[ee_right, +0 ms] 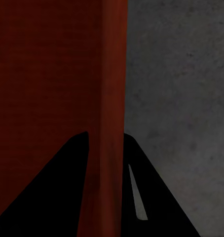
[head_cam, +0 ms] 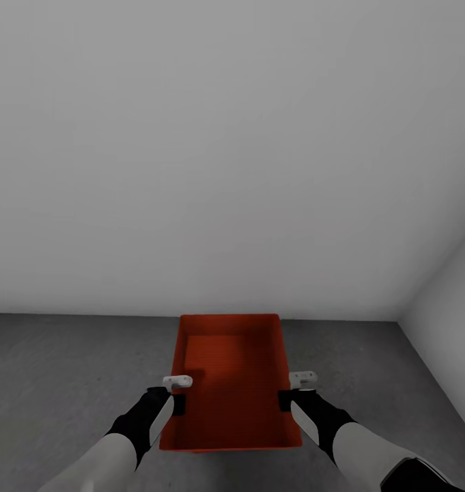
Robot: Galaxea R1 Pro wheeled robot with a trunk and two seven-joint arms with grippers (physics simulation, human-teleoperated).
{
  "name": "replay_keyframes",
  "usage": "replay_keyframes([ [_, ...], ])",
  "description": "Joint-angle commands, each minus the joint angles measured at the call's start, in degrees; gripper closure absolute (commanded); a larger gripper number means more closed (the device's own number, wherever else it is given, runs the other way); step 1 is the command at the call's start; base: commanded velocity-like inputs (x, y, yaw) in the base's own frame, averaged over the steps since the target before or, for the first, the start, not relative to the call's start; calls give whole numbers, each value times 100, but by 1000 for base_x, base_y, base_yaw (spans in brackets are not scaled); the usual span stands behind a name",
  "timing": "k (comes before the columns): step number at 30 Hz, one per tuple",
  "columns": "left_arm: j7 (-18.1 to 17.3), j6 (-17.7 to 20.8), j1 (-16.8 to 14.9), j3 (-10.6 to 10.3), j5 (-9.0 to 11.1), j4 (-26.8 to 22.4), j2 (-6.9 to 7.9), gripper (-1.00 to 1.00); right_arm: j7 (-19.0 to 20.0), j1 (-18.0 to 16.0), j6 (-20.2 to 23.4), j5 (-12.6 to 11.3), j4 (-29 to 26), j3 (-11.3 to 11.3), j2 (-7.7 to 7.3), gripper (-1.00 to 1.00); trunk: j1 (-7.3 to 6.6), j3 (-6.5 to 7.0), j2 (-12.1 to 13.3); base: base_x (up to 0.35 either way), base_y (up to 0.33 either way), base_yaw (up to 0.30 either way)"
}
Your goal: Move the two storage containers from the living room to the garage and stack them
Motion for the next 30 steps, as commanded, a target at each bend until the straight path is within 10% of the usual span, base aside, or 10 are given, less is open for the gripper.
replay_keyframes([
  [1,52,37,-7,24,-25,-18,243,100,-49,0,32,-50,27,186,-43,100,23,-24,-47,0,0,0],
  [30,60,43,-7,31,-25,-18,243,100,-49,0,32,-50,27,186,-38,100,660,-545,-1210,0,0,3],
])
